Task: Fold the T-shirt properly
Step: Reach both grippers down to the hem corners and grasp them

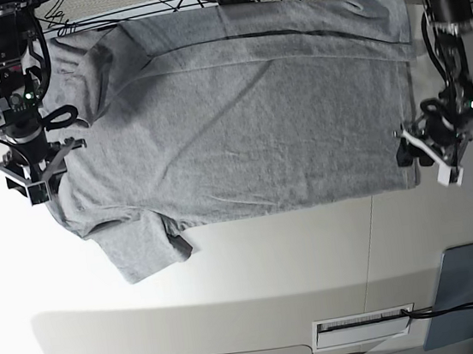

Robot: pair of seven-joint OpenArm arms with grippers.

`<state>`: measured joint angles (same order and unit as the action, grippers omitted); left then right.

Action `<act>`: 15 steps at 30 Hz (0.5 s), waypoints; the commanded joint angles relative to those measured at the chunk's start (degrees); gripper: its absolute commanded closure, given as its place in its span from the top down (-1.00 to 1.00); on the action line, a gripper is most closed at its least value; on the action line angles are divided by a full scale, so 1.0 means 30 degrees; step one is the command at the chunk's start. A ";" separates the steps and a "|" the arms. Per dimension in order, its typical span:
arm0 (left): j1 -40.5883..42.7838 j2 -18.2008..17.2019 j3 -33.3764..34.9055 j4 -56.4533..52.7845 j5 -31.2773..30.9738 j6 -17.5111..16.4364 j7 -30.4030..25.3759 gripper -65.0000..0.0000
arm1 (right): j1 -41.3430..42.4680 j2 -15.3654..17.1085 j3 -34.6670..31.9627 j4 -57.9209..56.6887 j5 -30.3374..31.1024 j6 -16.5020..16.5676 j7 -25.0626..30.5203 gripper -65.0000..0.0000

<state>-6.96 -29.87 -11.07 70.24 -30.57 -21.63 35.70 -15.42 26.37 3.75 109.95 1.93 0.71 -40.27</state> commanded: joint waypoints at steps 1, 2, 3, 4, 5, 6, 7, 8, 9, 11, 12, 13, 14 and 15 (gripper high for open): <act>-0.1056 -0.0408 0.0160 -0.0437 -0.0160 0.0007 -0.0393 -0.02 | 0.0073 0.0255 0.0146 0.0321 -0.0138 -0.0168 0.0313 -0.33; -0.1676 -0.0408 0.0386 -0.1173 -0.0095 0.0007 -0.0401 -0.02 | 0.0073 0.0262 0.0146 0.0321 -0.0138 -0.0168 0.0219 -0.33; -0.2266 -0.0408 0.0539 -0.1872 -0.0022 0.0007 -0.0401 -0.02 | 0.0073 0.0262 0.0146 0.0321 -0.0138 -0.0175 0.0087 -0.33; -0.2790 -0.0415 0.0641 -0.2543 -0.0022 0.0000 -0.0415 -0.02 | 0.0066 0.0262 0.0146 0.0321 -0.0131 -0.0168 0.0015 -0.33; -0.3300 -0.0408 0.0670 -0.3169 -0.0022 0.0000 -0.0408 -0.02 | 0.0066 0.0262 0.0146 0.0321 -0.0131 -0.0168 -0.0058 -0.33; -0.3723 -0.0393 0.0670 -0.3708 -0.0022 0.0000 -0.0452 -0.02 | 0.0066 0.0262 0.0146 0.0321 -0.0138 -0.0168 -0.0102 -0.33; -0.4116 -0.0372 0.0670 -0.4226 -0.0007 0.0000 -0.0525 -0.02 | 0.0066 0.0262 0.0146 0.0313 -0.0131 -0.0168 -0.0138 -0.33; -0.4437 -0.0350 0.0670 -0.4728 0.0131 0.0000 -0.0561 -0.02 | 0.0066 0.0262 0.0146 0.0313 -0.0131 -0.0168 -0.0131 -0.33; -0.4750 -0.0284 0.0670 -0.5209 0.0350 0.0007 -0.0554 -0.02 | 0.0066 0.0270 0.0146 0.0313 -0.0131 -0.0168 -0.0146 -0.33; -0.5180 -0.0124 0.0670 -0.6178 0.0962 -0.0124 -0.0561 -0.02 | 0.0066 0.0262 0.0146 0.0321 -0.0131 -0.0168 -0.0146 -0.33; -0.5289 -0.0036 0.0670 -0.6572 0.1231 -0.0372 -0.0554 -0.02 | 0.0066 0.0262 0.0146 0.0313 -0.0131 -0.0168 -0.0146 -0.33; -0.5333 0.0029 0.0670 -0.6907 0.1290 -0.0801 -0.0554 -0.02 | 0.0066 0.0262 0.0146 0.0321 -0.0131 -0.0168 -0.0146 -0.33; -0.5348 0.0124 0.0670 -0.7169 0.1333 -0.1195 -0.0554 -0.02 | 0.0066 0.0270 0.0146 0.0313 -0.0131 -0.0168 -0.0146 -0.33; -0.5348 0.0226 0.0670 -0.7417 0.1333 -0.1326 -0.0554 -0.02 | 0.0066 0.0262 0.0146 0.0321 -0.0131 -0.0168 -0.0153 -0.33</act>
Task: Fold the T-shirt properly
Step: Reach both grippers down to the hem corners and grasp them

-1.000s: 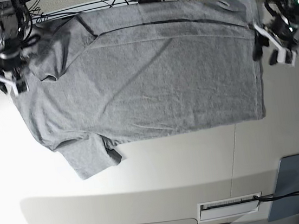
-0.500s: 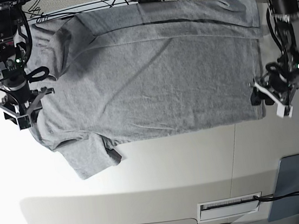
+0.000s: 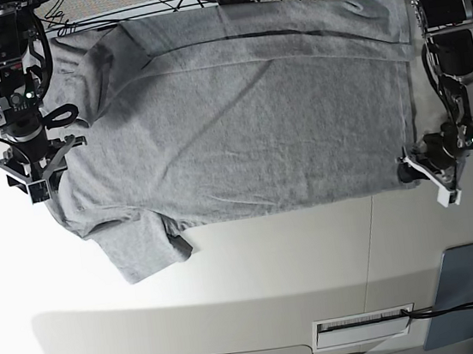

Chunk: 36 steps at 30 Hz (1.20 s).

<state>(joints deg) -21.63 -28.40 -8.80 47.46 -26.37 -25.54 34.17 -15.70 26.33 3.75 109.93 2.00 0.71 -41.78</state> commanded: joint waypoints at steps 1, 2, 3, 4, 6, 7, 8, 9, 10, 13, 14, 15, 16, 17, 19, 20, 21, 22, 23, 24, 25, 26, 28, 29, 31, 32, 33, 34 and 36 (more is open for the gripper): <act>-0.0452 -0.0146 -0.0087 -0.0007 -0.0066 0.0007 -0.0036 -0.02 | 0.0160 0.0284 0.0146 0.0328 -0.0153 -0.0168 0.0350 -0.33; -0.0444 -0.0022 -0.0087 -0.0124 -0.0073 -0.0007 -0.0029 -0.02 | 0.0160 0.0284 0.0146 0.0321 -0.0153 -0.0168 0.0342 -0.33; -0.0452 0.0117 -0.0087 -0.0197 -0.0073 -0.0175 -0.0022 -0.02 | 0.0160 0.0284 0.0146 0.0321 -0.0153 -0.0160 0.0357 -0.33; -0.0437 0.0219 -0.0087 -0.0197 -0.0066 -0.0576 -0.0007 -0.02 | 0.0160 0.0284 0.0146 0.0321 -0.0153 -0.0160 0.0357 -0.33; -0.0423 0.0379 -0.0087 -0.0197 -0.0073 -0.1195 0.0131 -0.05 | 0.0160 0.0284 0.0146 0.0321 -0.0153 -0.0160 0.0393 -0.33; -0.0415 0.0423 -0.0087 -0.0197 -0.0066 -0.1239 0.0153 -0.12 | 0.0160 0.0284 0.0146 0.0328 -0.0153 -0.0160 0.0474 -0.33; -0.0415 0.0437 -0.0087 -0.0197 -0.0066 -0.1224 0.0160 -0.24 | 0.0168 0.0284 0.0146 0.0328 -0.0153 -0.0153 0.0597 -0.33; -0.0415 0.0430 -0.0087 -0.0197 -0.0066 -0.1224 0.0160 -0.40 | 0.0211 0.0284 0.0146 0.0321 -0.0153 -0.0124 0.0831 -0.33; -0.0415 0.0408 -0.0087 -0.0197 -0.0066 -0.1231 0.0168 -0.61 | 0.0240 0.0284 0.0146 0.0321 -0.0160 0.0073 0.1086 -0.33; -0.0415 0.0415 -0.0087 -0.0197 -0.0066 -0.1231 0.0189 -1.00 | 0.0867 0.0270 0.0146 0.0175 -0.0087 0.1982 0.1180 -0.03; -0.0415 0.0423 -0.0087 -0.0197 -0.0066 -0.1239 0.0204 -1.00 | 0.1253 0.0270 0.0138 -0.0044 -0.0007 0.2506 0.1209 0.10; -0.0415 0.0415 -0.0087 -0.0197 -0.0066 -0.1231 0.0284 -1.00 | 0.1690 0.0277 0.0138 -0.0364 0.0168 0.2776 0.1217 0.16; -0.0415 0.0408 -0.0087 -0.0197 -0.0066 -0.1239 0.0335 -1.00 | 0.2208 0.0277 0.0109 -0.0743 0.0393 0.2951 0.1195 0.17; -0.0415 0.0408 -0.0087 -0.0197 -0.0058 -0.1239 0.0335 -1.00 | 0.2790 0.0270 0.0080 -0.1231 0.0678 0.3082 0.1100 0.17; -0.0415 0.0415 -0.0087 -0.0197 -0.0066 -0.1464 0.0335 -1.00 | 0.4153 0.0270 -0.0138 -0.2448 0.1195 0.3687 0.0663 0.17; -0.0415 0.0415 -0.0087 -0.0197 -0.0066 -0.1625 0.0335 -1.00 | 0.4932 0.0270 -0.0350 -0.3228 0.1384 0.4036 0.0459 0.17; -0.0415 0.0423 -0.0087 -0.0197 -0.0066 -0.1880 0.0335 -1.00 | 0.5727 0.0277 -0.0619 -0.4116 0.1566 0.4175 0.0270 0.17; -0.0415 0.0423 -0.0087 -0.0197 -0.0073 -0.1989 0.0335 -1.00 | 0.6499 0.0270 -0.0954 -0.5005 0.1719 0.4175 0.0051 0.17; -0.0415 0.0423 -0.0087 -0.0197 -0.0066 -0.2025 0.0335 -1.00 | 0.7286 0.0277 -0.1355 -0.5982 0.1887 0.4138 -0.0087 0.17; -0.0415 0.0423 -0.0087 -0.0197 -0.0066 -0.2018 0.0335 -1.00 | 0.8058 0.0270 -0.1770 -0.6994 0.2040 0.4131 -0.0189 0.17; -0.0415 0.0423 -0.0087 -0.0197 -0.0066 -0.2018 0.0335 -1.00 | 0.8852 0.0270 -0.2222 -0.8007 0.2142 0.4138 -0.0284 0.17; -0.0415 0.0423 -0.0087 -0.0197 -0.0066 -0.2018 0.0335 -1.00 | 0.9639 0.0270 -0.2696 -0.9005 0.2266 0.4131 -0.0401 0.17; -0.0415 0.0423 -0.0087 -0.0197 -0.0066 -0.2018 0.0335 -1.00 | 1.1249 0.0262 -0.3628 -1.0950 0.2659 0.4131 -0.0721 0.17; -0.0415 0.0423 -0.0087 -0.0197 -0.0066 -0.2018 0.0335 -1.00 | 1.2080 0.0233 -0.4065 -1.1927 0.2841 0.4131 -0.0889 0.17; -0.0415 0.0423 -0.0087 -0.0197 -0.0066 -0.2018 0.0335 -1.00 | 1.3770 -0.0073 -0.4619 -1.3945 0.2871 0.4138 -0.1435 0.17; -0.0408 0.0423 -0.0087 -0.0197 -0.0066 -0.2018 0.0335 -1.00 | 1.4571 -0.0306 -0.4765 -1.4936 0.2987 0.4160 -0.1683 0.17; -0.0408 0.0423 -0.0087 -0.0197 -0.0073 -0.2018 0.0328 -1.00 | 1.5300 -0.0583 -0.4772 -1.5912 0.3067 0.4291 -0.1829 0.17; -0.0408 0.0430 -0.0087 -0.0197 -0.0066 -0.2018 0.0328 -1.00 | 1.5926 -0.0838 -0.4772 -1.6786 0.3075 0.4524 -0.1843 0.17; -0.0415 0.0423 -0.0087 -0.0197 -0.0058 -0.2018 0.0328 -1.00 | 1.7121 -0.1355 -0.4772 -1.8462 0.3446 0.5122 -0.1676 0.17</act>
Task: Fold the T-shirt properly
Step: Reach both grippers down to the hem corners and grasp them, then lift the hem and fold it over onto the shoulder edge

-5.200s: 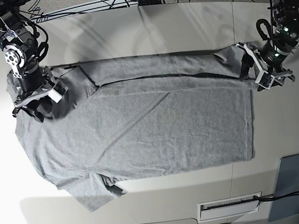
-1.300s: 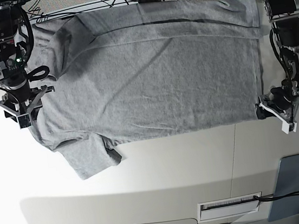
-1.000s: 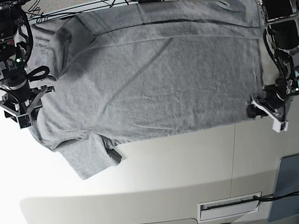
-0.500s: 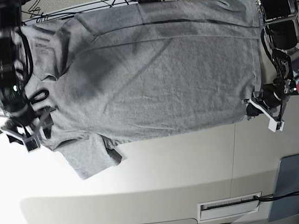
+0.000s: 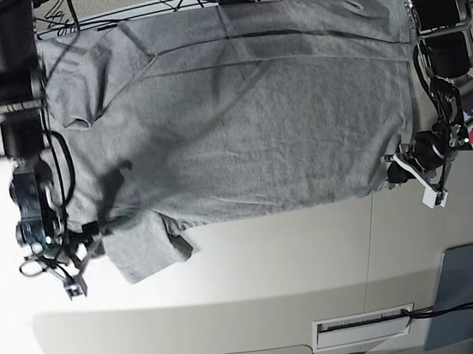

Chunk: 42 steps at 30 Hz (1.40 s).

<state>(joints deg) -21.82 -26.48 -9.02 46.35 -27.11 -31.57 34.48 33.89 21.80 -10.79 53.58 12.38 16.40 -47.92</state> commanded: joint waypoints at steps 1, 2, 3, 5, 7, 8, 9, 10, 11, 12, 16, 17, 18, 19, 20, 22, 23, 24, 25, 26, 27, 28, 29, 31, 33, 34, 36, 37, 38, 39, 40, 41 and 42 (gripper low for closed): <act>-0.0342 -0.0219 -0.0015 0.0175 0.0182 -0.0007 0.0233 -1.00 | 0.1115 -0.0131 0.0073 -0.0503 0.0117 -0.0015 0.0503 0.17; -0.0342 -0.0226 -0.0015 0.0175 0.0182 -0.0007 0.0233 -1.00 | 0.1654 -0.0423 0.0073 -0.1362 0.0168 0.0051 0.0641 0.17; -0.0342 -0.0226 -0.0015 0.0175 0.0182 -0.0007 0.0233 -1.00 | 0.2142 -0.0714 0.0080 -0.2302 0.0160 0.0044 0.0809 0.17; -0.0342 -0.0219 -0.0015 0.0175 0.0182 -0.0007 0.0233 -1.00 | 0.3067 -0.1239 0.0080 -0.4430 0.0153 0.0036 0.1049 0.17; -0.0342 -0.0219 -0.0015 0.0175 0.0189 -0.0007 0.0233 -1.00 | 0.3759 -0.1603 0.0080 -0.6572 -0.0080 0.0044 0.1712 0.17; -0.0342 -0.0219 -0.0015 0.0175 0.0189 -0.0007 0.0233 -1.00 | 0.4007 -0.1712 0.0073 -0.7497 -0.0335 0.0036 0.2229 0.17; -0.0342 -0.0226 -0.0015 0.0175 0.0189 -0.0007 0.0233 -1.00 | 0.4226 -0.1770 0.0080 -0.8313 -0.0656 0.0029 0.2834 0.17; -0.0342 -0.0226 -0.0015 0.0175 0.0189 -0.0007 0.0233 -1.00 | 0.4342 -0.1770 0.0080 -0.8961 -0.0947 0.0022 0.3366 0.17; -0.0342 -0.0226 -0.0015 0.0175 0.0197 0.0000 0.0233 -1.00 | 0.4386 -0.1756 0.0080 -0.9369 -0.1144 0.0007 0.3745 0.17; -0.0342 -0.0226 -0.0015 0.0175 0.0189 0.0007 0.0233 -1.00 | 0.4371 -0.1741 0.0080 -0.9566 -0.1239 -0.0109 0.3920 0.17; -0.0350 -0.0211 -0.0015 0.0175 0.0182 -0.0007 0.0211 -1.00 | 0.4204 -0.1763 0.0080 -0.9668 -0.1282 -0.0124 0.3730 0.17; -0.0342 -0.0211 -0.0015 0.0175 0.0182 0.0000 0.0211 -1.00 | 0.4197 -0.1778 0.0080 -0.9668 -0.1268 -0.0109 0.3643 0.17; -0.0342 -0.0219 -0.0015 0.0175 0.0182 0.0000 0.0211 -1.00 | 0.4160 -0.1814 0.0080 -0.9668 -0.1268 -0.0109 0.3555 0.16; -0.0342 -0.0219 -0.0015 0.0175 0.0182 -0.0007 0.0211 -1.00 | 0.4146 -0.1851 0.0080 -0.9668 -0.1268 -0.0102 0.3446 0.07; -0.0350 -0.0219 -0.0015 0.0175 0.0182 0.0000 0.0211 -1.00 | 0.4146 -0.1923 0.0080 -0.9668 -0.1275 -0.0102 0.3300 -0.09; -0.0342 -0.0219 -0.0015 0.0175 0.0175 -0.0007 0.0219 -1.00 | 0.4146 -0.2040 0.0080 -0.9668 -0.1268 -0.0102 0.3118 -0.45; -0.0342 -0.0219 -0.0015 0.0175 0.0182 -0.0007 0.0219 -1.00 | 0.4146 -0.2106 0.0080 -0.9668 -0.1275 -0.0109 0.3118 -0.63; -0.0342 -0.0219 -0.0015 0.0175 0.0182 0.0000 0.0219 -1.00 | 0.4146 -0.2157 0.0080 -0.9668 -0.1282 -0.0102 0.3111 -0.79; -0.0342 -0.0219 -0.0015 0.0175 0.0182 0.0000 0.0219 -1.00 | 0.4146 -0.2222 0.0080 -0.9668 -0.1304 -0.0095 0.3104 -0.92; -0.0342 -0.0219 -0.0015 0.0175 0.0182 0.0007 0.0211 -1.00 | 0.4146 -0.2266 0.0080 -0.9668 -0.1319 -0.0087 0.3118 -1.00; -0.0342 -0.0219 -0.0015 0.0175 0.0182 0.0007 0.0204 -1.00 | 0.4153 -0.2310 0.0080 -0.9661 -0.1370 -0.0102 0.3191 -1.00; -0.0342 -0.0219 -0.0015 0.0175 0.0168 0.0000 0.0131 -1.00 | 0.4160 -0.2339 0.0080 -0.9639 -0.1457 -0.0109 0.3381 -1.00; -0.0350 -0.0226 -0.0015 0.0175 0.0175 -0.0007 -0.0015 -1.00 | 0.4182 -0.2339 0.0080 -0.9588 -0.1632 -0.0117 0.3555 -1.00; -0.0342 -0.0284 -0.0022 0.0255 0.0168 -0.0007 -0.0335 -1.00 | 0.4218 -0.2331 0.0080 -0.9282 -0.1880 -0.0117 0.3541 -1.00; -0.0342 -0.0408 -0.0022 0.0495 0.0029 -0.0007 -0.0350 -1.00 | 0.4160 -0.2324 0.0080 -0.8466 -0.2011 -0.0124 0.2951 -1.00; -0.0342 -0.0510 -0.0022 0.0699 -0.0058 -0.0007 -0.0342 -1.00 | 0.4138 -0.2288 0.0080 -0.7919 -0.1996 -0.0117 0.2579 -1.00; -0.0328 -0.0750 -0.0022 0.1217 -0.0182 -0.0015 -0.0146 -1.00 | 0.3854 -0.2215 0.0080 -0.6433 -0.1996 -0.0124 0.1756 -1.00; -0.0321 -0.0889 -0.0036 0.1464 -0.0525 -0.0015 0.0211 -1.00 | 0.3592 -0.2135 0.0080 -0.5472 -0.2004 -0.0124 0.1282 -1.00; -0.0277 -0.1027 -0.0044 0.1712 -0.1027 -0.0022 0.0539 -1.00 | 0.3228 -0.2018 0.0080 -0.4408 -0.1996 -0.0168 0.0889 -1.00; -0.0182 -0.1151 -0.0044 0.1938 -0.1508 -0.0022 0.0816 -1.00 | 0.2798 -0.1880 0.0080 -0.3191 -0.1989 -0.0364 0.0597 -1.00; -0.0007 -0.1290 -0.0051 0.2222 -0.1967 -0.0087 0.0962 -1.00 | 0.2244 -0.1683 0.0080 -0.1865 -0.1989 -0.0736 0.0284 -1.00; 0.0270 -0.1406 -0.0051 0.2565 -0.2375 -0.0423 0.1020 -1.00 | 0.1625 -0.1457 0.0080 -0.0459 -0.1989 -0.0998 -0.0015 -1.00; 0.0576 -0.1501 -0.0051 0.2922 -0.2703 -0.0714 0.1020 -1.00 | 0.0984 -0.1209 0.0080 0.0991 -0.1982 -0.1246 -0.0255 -1.00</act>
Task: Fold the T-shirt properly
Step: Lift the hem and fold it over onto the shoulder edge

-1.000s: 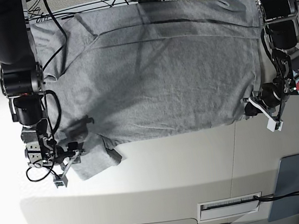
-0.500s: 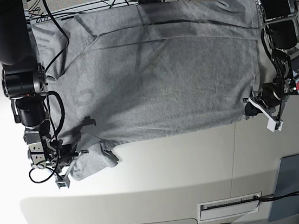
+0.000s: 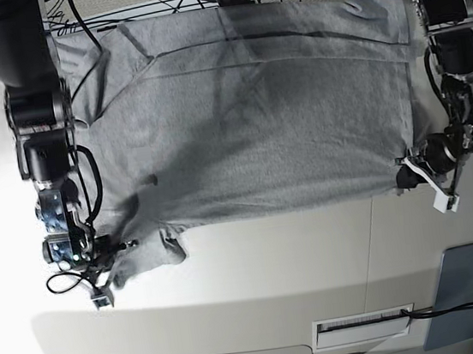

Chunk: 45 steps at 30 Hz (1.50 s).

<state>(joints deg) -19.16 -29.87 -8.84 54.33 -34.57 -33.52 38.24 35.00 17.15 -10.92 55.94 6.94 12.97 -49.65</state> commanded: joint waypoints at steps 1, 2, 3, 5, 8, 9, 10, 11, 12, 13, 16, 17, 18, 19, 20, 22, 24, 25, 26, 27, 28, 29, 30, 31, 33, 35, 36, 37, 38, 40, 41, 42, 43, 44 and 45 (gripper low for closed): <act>0.0044 -0.0452 -0.0109 0.0648 -0.0532 -0.0233 -0.0233 -1.00 | -0.0051 0.0590 0.0124 0.1647 -0.0175 -0.0255 0.0015 -1.00; 0.0430 -0.0525 -0.0109 0.1086 -0.0758 -0.0306 -0.0248 -1.00 | -0.0721 0.0860 0.0124 0.3082 -0.0182 -0.0364 -0.0306 -1.00; 0.0867 -0.0546 -0.0109 0.1596 -0.0801 -0.0299 -0.0248 -1.00 | -0.1413 0.1137 0.0131 0.4532 -0.0182 -0.0481 -0.0619 -1.00; 0.1807 -0.0568 -0.0109 0.2827 -0.0794 -0.0277 -0.0262 -1.00 | -0.2718 0.1712 0.0160 0.7264 -0.0182 -0.0845 -0.1282 -1.00; 0.3322 -0.0583 -0.0117 0.4874 -0.0896 0.0780 -0.0248 -1.00 | -0.4554 0.2477 0.0175 1.0207 -0.0350 -0.1450 -0.2084 -1.00; 0.3803 -0.0568 -0.0204 0.5523 -0.0852 0.1027 -0.0240 -1.00 | -0.5173 0.2623 0.0189 1.0863 -0.0656 -0.1552 -0.2091 -1.00; 0.4306 -0.0546 -0.0401 0.6120 -0.0852 0.1027 -0.0248 -1.00 | -0.5807 0.2747 0.0211 1.1438 -0.0918 -0.1712 -0.2076 -1.00; 0.4801 -0.0503 -0.0714 0.6696 -0.0860 0.1005 -0.0248 -1.00 | -0.6470 0.2805 0.0306 1.1999 -0.1071 -0.1814 -0.2084 -1.00; 0.5311 -0.0481 -0.1100 0.7220 -0.0940 0.1005 -0.0277 -1.00 | -0.7147 0.2798 0.0459 1.2582 -0.1202 -0.1872 -0.2076 -1.00; 0.5792 -0.0459 -0.1552 0.7679 -0.1071 0.0984 -0.0299 -1.00 | -0.7832 0.2790 0.0692 1.3172 -0.1268 -0.2011 -0.2033 -1.00; 0.7082 -0.0444 -0.3067 0.8765 -0.2055 0.0590 -0.0306 -1.00 | -0.9945 0.2798 0.1668 1.5220 -0.1333 -0.2229 -0.1967 -1.00; 0.7475 -0.0415 -0.3585 0.9041 -0.2215 0.0321 -0.0168 -1.00 | -1.0681 0.2790 0.2120 1.5970 -0.1326 -0.2251 -0.1974 -1.00; 0.7876 -0.0423 -0.4029 0.9267 -0.2412 0.0066 -0.0080 -1.00 | -1.1417 0.2790 0.2572 1.6721 -0.1326 -0.2244 -0.2004 -1.00; 0.8291 -0.0423 -0.4430 0.9449 -0.2747 -0.0095 0.0000 -1.00 | -1.2152 0.2790 0.3024 1.7456 -0.1326 -0.2244 -0.2047 -1.00; 0.8714 -0.0423 -0.4787 0.9610 -0.3104 -0.0240 0.0102 -1.00 | -1.2874 0.2790 0.3453 1.8170 -0.1326 -0.2244 -0.2106 -1.00; 0.9508 -0.0423 -0.5326 0.9872 -0.3738 -0.0379 0.0277 -1.00 | -1.4287 0.2790 0.4167 1.9467 -0.1333 -0.2244 -0.2208 -1.00; 1.0367 -0.0423 -0.5668 1.0149 -0.4153 -0.0372 0.0284 -1.00 | -1.5671 0.2790 0.4728 2.0699 -0.1333 -0.2237 -0.2412 -1.00; 1.0768 -0.0430 -0.5763 1.0309 -0.4226 -0.0379 0.0284 -1.00 | -1.6320 0.2790 0.4947 2.1267 -0.1333 -0.2229 -0.2477 -1.00; 1.1176 -0.0423 -0.5814 1.0513 -0.4218 -0.0372 0.0277 -1.00 | -1.7019 0.2790 0.5187 2.1850 -0.1333 -0.2237 -0.2499 -1.00; 1.1577 -0.0423 -0.5872 1.0724 -0.4218 -0.0379 0.0270 -1.00 | -1.7690 0.2790 0.5399 2.2382 -0.1333 -0.2237 -0.2550 -1.00; 1.1912 -0.0430 -0.5865 1.0943 -0.4218 -0.0372 0.0248 -1.00 | -1.8287 0.2790 0.5581 2.2833 -0.1341 -0.2237 -0.2616 -1.00; 1.2233 -0.0423 -0.5865 1.1154 -0.4211 -0.0372 0.0248 -1.00 | -1.8848 0.2783 0.5748 2.3227 -0.1341 -0.2237 -0.2667 -1.00; 1.2546 -0.0430 -0.5872 1.1373 -0.4218 -0.0372 0.0248 -1.00 | -1.9387 0.2754 0.5909 2.3576 -0.1355 -0.2244 -0.2769 -1.00; 1.2830 -0.0423 -0.5865 1.1584 -0.4218 -0.0372 0.0248 -1.00 | -1.9897 0.2688 0.6062 2.3890 -0.1530 -0.2237 -0.2907 -1.00; 1.3318 -0.0423 -0.5865 1.1912 -0.4211 -0.0372 0.0255 -1.00 | -2.0859 0.2586 0.6215 2.4429 -0.2055 -0.2266 -0.3060 -1.00; 1.3741 -0.0430 -0.5872 1.2094 -0.4211 -0.0364 0.0248 -1.00 | -2.1726 0.2477 0.6324 2.4931 -0.2280 -0.2280 -0.3228 -1.00; 1.3879 -0.0423 -0.5872 1.2109 -0.4211 -0.0372 0.0255 -1.00 | -2.2119 0.2477 0.6324 2.5172 -0.2324 -0.2273 -0.3308 -1.00; 1.4032 -0.0430 -0.5872 1.2109 -0.4204 -0.0372 0.0248 -1.00 | -2.2484 0.2477 0.6324 2.5405 -0.2331 -0.2273 -0.3330 -1.00; 1.4134 -0.0430 -0.5872 1.2109 -0.4204 -0.0364 0.0248 -1.00 | -2.2855 0.2484 0.6324 2.5660 -0.2390 -0.2273 -0.3402 -1.00; 1.4338 -0.0430 -0.5872 1.2109 -0.4204 -0.0364 0.0248 -1.00 | -2.3540 0.2484 0.6324 2.6177 -0.2776 -0.2273 -0.3577 -1.00; 1.4404 -0.0430 -0.5872 1.2109 -0.4189 -0.0364 0.0262 -1.00 | -2.3839 0.2484 0.6324 2.6352 -0.3053 -0.2280 -0.3716 -1.00; 1.4433 -0.0430 -0.5872 1.2109 -0.4189 -0.0372 0.0277 -1.00 | -2.4152 0.2477 0.6324 2.6352 -0.3293 -0.2280 -0.3840 -1.00; 1.4433 -0.0430 -0.5872 1.2109 -0.4182 -0.0364 0.0350 -1.00 | -2.4429 0.2484 0.6324 2.6352 -0.3483 -0.2280 -0.3927 -1.00; 1.4433 -0.0430 -0.5872 1.2109 -0.4182 -0.0364 0.0408 -1.00 | -2.4713 0.2484 0.6324 2.6352 -0.3650 -0.2295 -0.3985 -1.00; 1.4426 -0.0430 -0.5872 1.2109 -0.4175 -0.0364 0.0408 -1.00 | -2.5004 0.2484 0.6324 2.6352 -0.3781 -0.2302 -0.3993 -1.00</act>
<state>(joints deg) 24.16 -29.87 -25.93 89.84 -46.17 -34.61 40.29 -39.86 23.83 7.51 134.17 -3.03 6.79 -61.98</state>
